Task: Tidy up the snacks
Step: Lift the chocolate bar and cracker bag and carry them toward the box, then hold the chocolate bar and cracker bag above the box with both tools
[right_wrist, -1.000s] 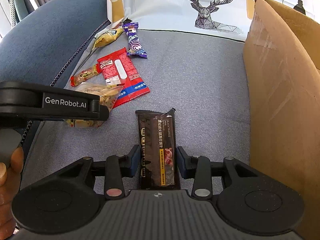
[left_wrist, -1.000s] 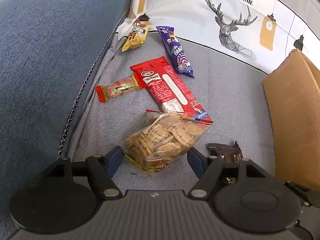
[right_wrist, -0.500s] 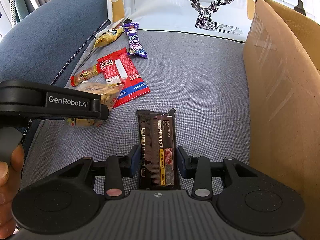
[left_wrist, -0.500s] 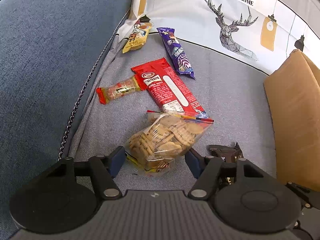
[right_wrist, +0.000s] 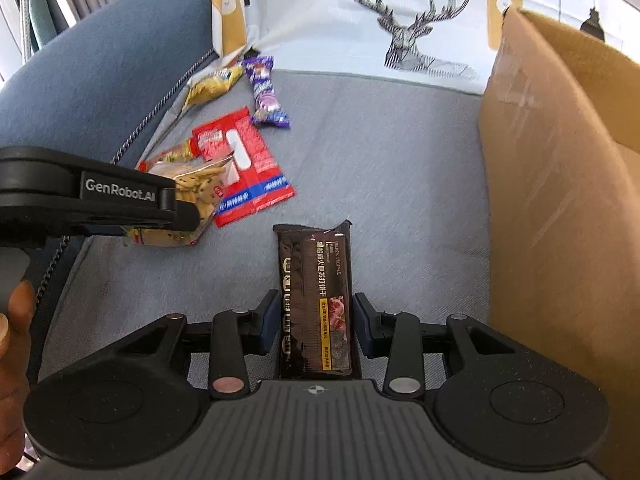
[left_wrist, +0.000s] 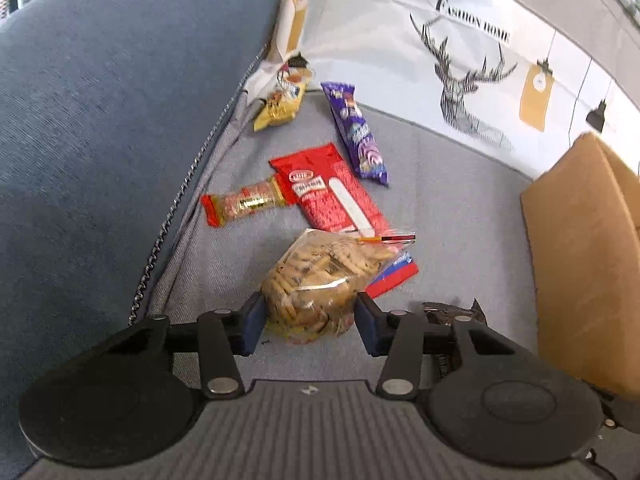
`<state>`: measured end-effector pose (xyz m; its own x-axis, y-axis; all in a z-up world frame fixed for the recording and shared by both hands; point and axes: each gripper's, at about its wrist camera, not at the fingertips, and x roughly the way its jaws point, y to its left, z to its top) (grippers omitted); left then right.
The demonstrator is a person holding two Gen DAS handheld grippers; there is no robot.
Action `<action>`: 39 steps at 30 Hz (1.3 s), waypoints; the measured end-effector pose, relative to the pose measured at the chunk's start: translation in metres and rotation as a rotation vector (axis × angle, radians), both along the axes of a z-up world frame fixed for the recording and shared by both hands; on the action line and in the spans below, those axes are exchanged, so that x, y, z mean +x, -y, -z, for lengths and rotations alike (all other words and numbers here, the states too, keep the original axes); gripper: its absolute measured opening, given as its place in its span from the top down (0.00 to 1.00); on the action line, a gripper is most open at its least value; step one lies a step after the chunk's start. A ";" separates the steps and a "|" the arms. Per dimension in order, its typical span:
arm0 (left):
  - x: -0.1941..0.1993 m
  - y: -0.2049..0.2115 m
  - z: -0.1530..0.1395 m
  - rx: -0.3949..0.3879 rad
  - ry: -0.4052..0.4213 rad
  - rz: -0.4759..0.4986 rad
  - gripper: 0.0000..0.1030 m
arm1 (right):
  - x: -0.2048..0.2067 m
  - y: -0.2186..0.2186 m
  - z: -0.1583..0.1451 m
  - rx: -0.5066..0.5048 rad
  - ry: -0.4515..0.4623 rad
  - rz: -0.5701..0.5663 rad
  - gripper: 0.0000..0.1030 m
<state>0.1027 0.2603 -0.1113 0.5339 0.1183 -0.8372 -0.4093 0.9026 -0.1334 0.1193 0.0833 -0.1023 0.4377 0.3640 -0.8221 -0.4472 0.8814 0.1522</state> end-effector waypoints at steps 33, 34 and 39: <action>0.006 0.119 -0.094 0.051 0.544 0.064 0.53 | 0.004 0.151 -0.127 0.240 0.522 0.080 0.61; 0.009 0.127 -0.095 0.051 0.557 0.083 0.53 | 0.007 0.159 -0.127 0.237 0.525 0.102 0.61; 0.013 0.160 -0.096 0.040 0.615 0.143 0.53 | 0.015 0.190 -0.126 0.218 0.546 0.201 0.61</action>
<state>0.1156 0.1005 -0.0155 0.9288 0.0347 -0.3691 -0.1432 0.9519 -0.2709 0.1343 -0.1071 0.0239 0.8517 0.3646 -0.3765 -0.3393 0.9311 0.1340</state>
